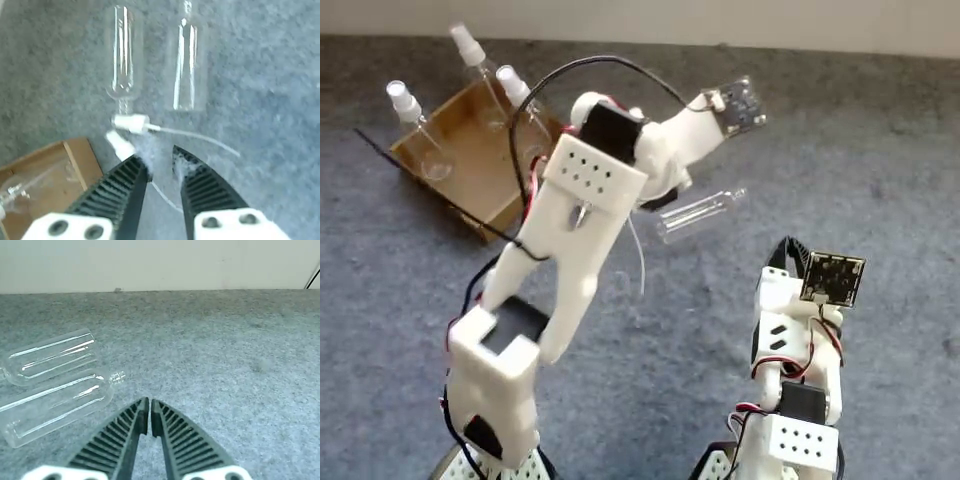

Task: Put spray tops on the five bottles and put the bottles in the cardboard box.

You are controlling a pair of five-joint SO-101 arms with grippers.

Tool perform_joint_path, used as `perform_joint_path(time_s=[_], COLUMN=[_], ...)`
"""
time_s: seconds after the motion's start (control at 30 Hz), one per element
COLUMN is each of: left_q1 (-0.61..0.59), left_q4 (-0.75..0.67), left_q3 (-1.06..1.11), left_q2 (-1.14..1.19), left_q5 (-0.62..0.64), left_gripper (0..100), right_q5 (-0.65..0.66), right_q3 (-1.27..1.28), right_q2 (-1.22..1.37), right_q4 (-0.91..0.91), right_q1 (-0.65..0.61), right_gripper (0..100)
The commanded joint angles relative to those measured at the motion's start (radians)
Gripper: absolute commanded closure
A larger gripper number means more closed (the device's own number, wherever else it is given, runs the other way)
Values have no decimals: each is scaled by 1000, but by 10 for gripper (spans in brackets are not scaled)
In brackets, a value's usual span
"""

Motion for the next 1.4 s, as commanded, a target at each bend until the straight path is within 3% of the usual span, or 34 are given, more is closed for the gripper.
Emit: perform_joint_path(time_s=[0.0, 0.4, 0.83, 1.03, 1.13, 1.37], left_q1=[-35, -156, -157, -131, -125, -116], left_q4=[5, -5, -345, -491, -485, -479], left_q3=[216, 704, 997, 993, 931, 746], left_q2=[-234, -556, -650, -607, -529, -317], left_q5=[-6, -9, -9, -8, -8, -5], left_gripper=[986, 986, 983, 982, 977, 809], right_q5=[9, 9, 3, 6, 3, 3], right_q3=[139, 139, 143, 137, 142, 143], right_q2=[-7, -5, -8, -8, -8, -7], right_q4=[-10, -10, -16, -16, -15, -8], right_q1=[-22, -22, 33, 85, 185, 329], right_gripper=[987, 987, 987, 987, 987, 987])
